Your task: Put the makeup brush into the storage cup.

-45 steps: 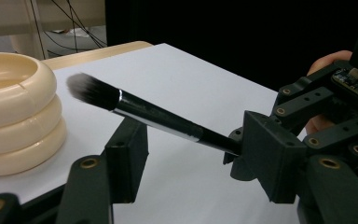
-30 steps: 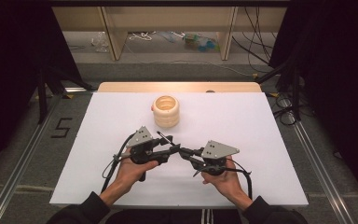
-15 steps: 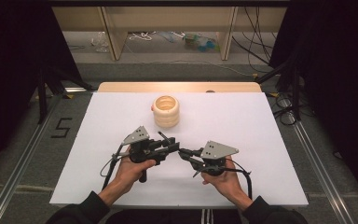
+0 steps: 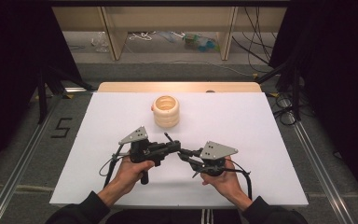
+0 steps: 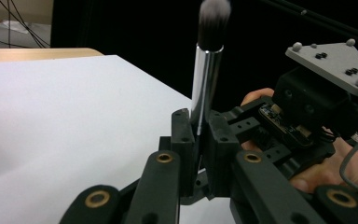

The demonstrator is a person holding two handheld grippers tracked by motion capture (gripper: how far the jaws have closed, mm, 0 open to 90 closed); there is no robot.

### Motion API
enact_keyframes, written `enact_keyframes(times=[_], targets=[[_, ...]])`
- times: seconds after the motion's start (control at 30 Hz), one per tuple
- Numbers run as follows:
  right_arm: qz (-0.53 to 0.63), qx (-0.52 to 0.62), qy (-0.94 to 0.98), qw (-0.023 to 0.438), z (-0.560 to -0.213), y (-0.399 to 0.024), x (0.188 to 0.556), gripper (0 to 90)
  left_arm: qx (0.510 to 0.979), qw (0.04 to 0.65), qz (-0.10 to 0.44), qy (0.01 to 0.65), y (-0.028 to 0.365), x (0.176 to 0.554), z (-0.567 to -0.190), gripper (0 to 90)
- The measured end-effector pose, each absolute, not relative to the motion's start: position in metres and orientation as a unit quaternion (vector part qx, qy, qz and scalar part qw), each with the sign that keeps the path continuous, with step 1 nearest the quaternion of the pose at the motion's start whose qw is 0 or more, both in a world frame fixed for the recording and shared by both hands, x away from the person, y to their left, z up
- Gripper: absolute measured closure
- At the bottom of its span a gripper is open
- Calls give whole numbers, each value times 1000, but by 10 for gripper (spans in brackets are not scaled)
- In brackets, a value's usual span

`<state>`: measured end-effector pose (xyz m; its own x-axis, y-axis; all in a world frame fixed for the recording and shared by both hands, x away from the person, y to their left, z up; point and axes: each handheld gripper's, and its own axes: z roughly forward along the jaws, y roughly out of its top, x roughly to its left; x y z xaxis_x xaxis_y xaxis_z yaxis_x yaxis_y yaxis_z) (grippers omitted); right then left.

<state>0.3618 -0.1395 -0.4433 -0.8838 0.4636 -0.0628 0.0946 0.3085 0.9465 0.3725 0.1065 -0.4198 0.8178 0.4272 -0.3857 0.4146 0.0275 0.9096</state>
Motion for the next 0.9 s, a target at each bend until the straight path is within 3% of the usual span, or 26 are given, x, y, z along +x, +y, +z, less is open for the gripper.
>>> enact_keyframes(times=[0.33, 0.67, 0.9], targets=[[557, 209, 784, 180, -438, -143, 361, 508, 699, 648, 32, 300, 115, 376, -414, 835], [537, 241, 789, 175, -438, -146, 364, 379, 706, 636, 68, 304, 120, 379, -412, 835], [532, 259, 786, 178, -437, -152, 365, 341, 711, 627, 97, 304, 124, 381, -410, 835]])
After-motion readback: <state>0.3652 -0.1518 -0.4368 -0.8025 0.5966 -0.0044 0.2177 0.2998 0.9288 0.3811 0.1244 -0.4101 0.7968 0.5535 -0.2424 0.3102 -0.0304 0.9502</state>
